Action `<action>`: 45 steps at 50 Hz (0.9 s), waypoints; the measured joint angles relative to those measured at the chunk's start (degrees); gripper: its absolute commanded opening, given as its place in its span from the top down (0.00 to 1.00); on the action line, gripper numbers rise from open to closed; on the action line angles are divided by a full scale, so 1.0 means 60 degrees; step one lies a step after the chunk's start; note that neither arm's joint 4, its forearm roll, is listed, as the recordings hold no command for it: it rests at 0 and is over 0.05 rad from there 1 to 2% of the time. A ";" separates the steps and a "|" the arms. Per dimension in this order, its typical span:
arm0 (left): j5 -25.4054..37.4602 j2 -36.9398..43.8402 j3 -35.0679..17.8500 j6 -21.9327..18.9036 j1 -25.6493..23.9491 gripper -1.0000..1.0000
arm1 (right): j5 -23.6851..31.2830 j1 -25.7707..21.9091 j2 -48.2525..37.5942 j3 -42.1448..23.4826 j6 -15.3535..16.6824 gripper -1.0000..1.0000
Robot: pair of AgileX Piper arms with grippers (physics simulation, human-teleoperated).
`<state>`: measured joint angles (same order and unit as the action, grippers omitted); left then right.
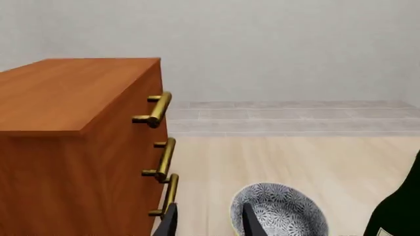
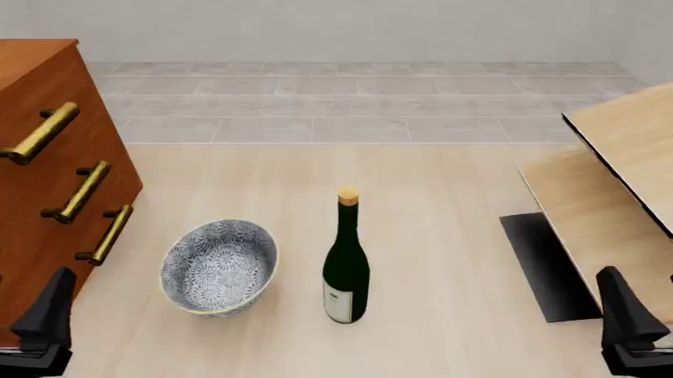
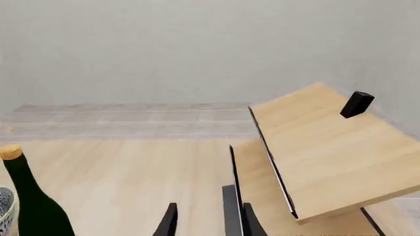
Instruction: Put the wine bottle on the wine rack.
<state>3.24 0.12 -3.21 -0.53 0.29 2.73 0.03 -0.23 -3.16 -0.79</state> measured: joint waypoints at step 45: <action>-0.1195 0.0669 0.0525 -0.0082 0.0110 0.00 | -0.3816 -0.1347 -0.5033 -0.0294 0.0911 0.00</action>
<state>-3.93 4.13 -0.06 -1.02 0.95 -20.16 -8.06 -30.42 -4.92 4.68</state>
